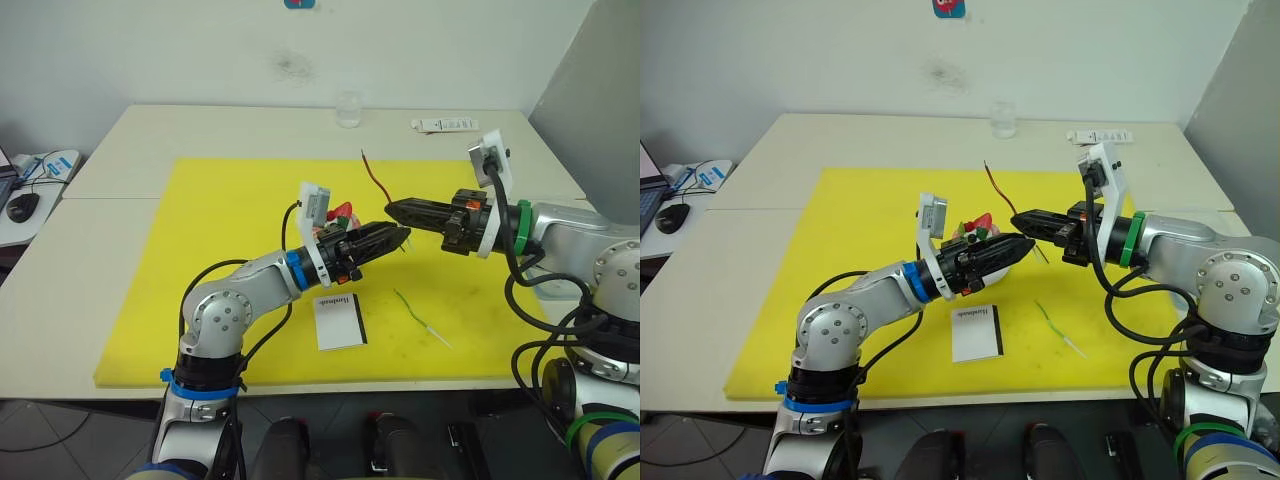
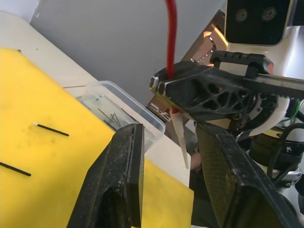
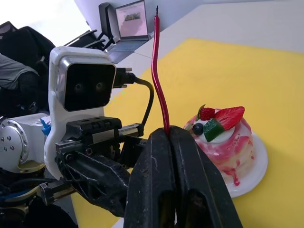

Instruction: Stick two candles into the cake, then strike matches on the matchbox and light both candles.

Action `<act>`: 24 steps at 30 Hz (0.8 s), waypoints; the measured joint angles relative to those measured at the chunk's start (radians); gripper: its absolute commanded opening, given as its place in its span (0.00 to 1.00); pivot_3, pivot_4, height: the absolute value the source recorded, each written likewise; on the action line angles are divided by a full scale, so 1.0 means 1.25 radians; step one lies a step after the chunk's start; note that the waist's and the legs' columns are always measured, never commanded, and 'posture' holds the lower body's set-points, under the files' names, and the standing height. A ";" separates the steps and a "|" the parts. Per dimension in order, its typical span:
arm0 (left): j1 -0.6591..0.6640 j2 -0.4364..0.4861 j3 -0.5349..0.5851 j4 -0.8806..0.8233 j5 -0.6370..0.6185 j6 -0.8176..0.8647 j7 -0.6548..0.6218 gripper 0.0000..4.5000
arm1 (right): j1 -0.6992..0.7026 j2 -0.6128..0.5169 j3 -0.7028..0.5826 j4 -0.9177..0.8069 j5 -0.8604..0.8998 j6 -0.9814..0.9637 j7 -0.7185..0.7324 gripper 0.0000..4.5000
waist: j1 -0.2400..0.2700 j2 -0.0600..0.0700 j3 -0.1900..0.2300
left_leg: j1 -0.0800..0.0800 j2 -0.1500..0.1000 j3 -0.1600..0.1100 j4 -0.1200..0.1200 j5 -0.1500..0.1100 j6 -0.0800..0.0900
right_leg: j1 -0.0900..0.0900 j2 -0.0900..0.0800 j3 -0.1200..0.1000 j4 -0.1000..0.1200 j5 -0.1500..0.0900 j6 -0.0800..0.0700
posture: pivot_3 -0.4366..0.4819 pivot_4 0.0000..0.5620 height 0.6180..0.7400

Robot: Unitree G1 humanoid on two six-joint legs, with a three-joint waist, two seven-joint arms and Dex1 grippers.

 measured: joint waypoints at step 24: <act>-0.010 -0.014 -0.007 0.005 0.022 -0.013 -0.029 0.00 | 0.016 -0.032 0.022 -0.013 0.057 -0.047 -0.033 0.10 | 0.000 0.000 0.000 | 0.000 0.000 0.000 0.000 0.000 0.000 | 0.000 0.000 0.000 -0.001 0.000 0.000 | 0.48 0.27 1.00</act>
